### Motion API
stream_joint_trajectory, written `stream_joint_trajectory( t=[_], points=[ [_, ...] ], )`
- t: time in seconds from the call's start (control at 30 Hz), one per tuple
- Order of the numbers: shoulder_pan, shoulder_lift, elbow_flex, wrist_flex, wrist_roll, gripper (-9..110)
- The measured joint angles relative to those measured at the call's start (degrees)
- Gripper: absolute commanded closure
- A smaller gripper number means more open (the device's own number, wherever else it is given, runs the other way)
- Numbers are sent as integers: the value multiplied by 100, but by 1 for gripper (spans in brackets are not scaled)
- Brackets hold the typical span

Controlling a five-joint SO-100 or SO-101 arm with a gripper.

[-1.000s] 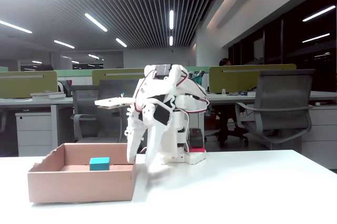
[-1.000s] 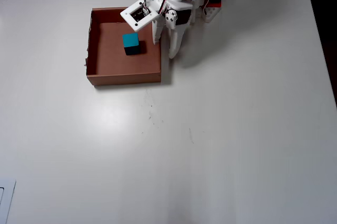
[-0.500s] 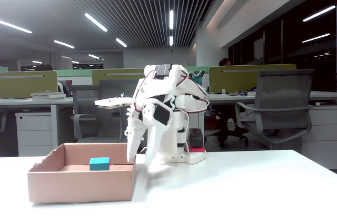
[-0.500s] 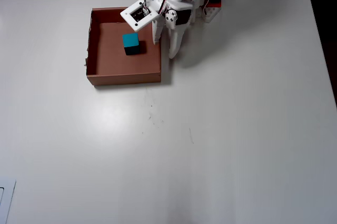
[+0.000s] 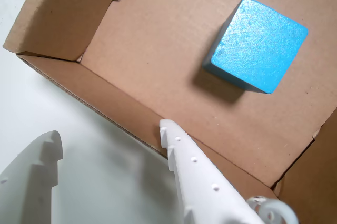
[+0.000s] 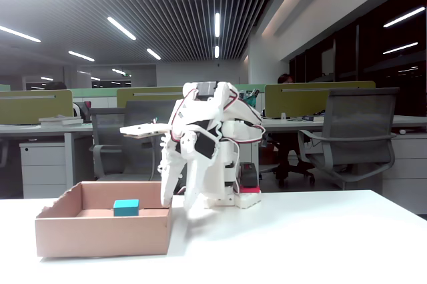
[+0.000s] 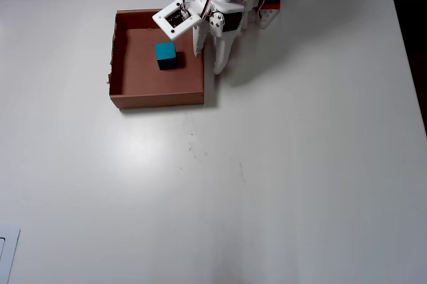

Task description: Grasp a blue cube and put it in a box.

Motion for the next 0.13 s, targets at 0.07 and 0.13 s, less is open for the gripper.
stream_joint_trajectory(
  t=[0.07,0.13],
  points=[
    [0,0,0,0,0,77],
    [0,0,0,0,0,77]
  ],
)
